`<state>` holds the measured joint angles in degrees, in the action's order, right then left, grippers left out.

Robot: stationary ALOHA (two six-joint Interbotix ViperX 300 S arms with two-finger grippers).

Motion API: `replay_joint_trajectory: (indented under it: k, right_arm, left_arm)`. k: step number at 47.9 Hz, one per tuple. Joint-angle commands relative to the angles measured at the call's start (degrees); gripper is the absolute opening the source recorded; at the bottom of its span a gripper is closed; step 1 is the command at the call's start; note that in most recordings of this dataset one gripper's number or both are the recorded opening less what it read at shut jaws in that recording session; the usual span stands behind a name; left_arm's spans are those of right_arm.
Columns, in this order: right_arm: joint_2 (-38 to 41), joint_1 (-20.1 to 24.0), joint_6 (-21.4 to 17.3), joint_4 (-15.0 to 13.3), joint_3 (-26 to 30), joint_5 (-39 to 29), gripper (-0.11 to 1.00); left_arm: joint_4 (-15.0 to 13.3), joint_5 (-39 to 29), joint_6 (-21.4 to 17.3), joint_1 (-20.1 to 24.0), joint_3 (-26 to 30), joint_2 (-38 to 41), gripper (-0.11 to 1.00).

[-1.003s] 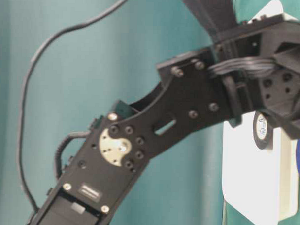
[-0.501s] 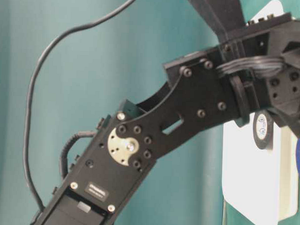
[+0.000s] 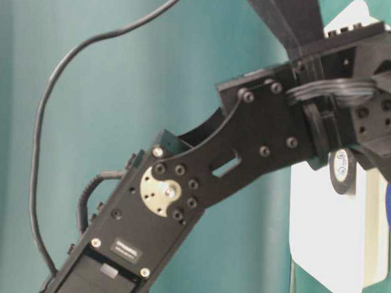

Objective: Pick up the tape from a random location and place it into the white case.
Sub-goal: 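Lower the left gripper and pinch the yellow tape roll's rim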

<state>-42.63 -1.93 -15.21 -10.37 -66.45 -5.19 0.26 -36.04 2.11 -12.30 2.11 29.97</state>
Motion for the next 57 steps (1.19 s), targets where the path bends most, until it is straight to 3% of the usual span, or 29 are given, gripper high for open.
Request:
replay_joint_trajectory:
  k: [1, 36, 57]
  right_arm:
    - [0.09, -0.09, 0.09, 0.0, 1.32, 0.53, 0.87]
    - [0.0, -0.09, 0.09, -0.09, 1.41, 0.53, 0.87]
    - [0.09, -0.09, 0.09, 0.0, 1.41, 0.44, 0.87]
  left_arm:
    - [0.09, -0.09, 0.18, 0.0, 1.05, -1.14, 0.23]
    - [0.09, -4.22, 0.09, 0.0, 2.46, -4.83, 0.23]
    - [0.44, -11.25, -0.09, 0.0, 4.22, -15.38, 0.23]
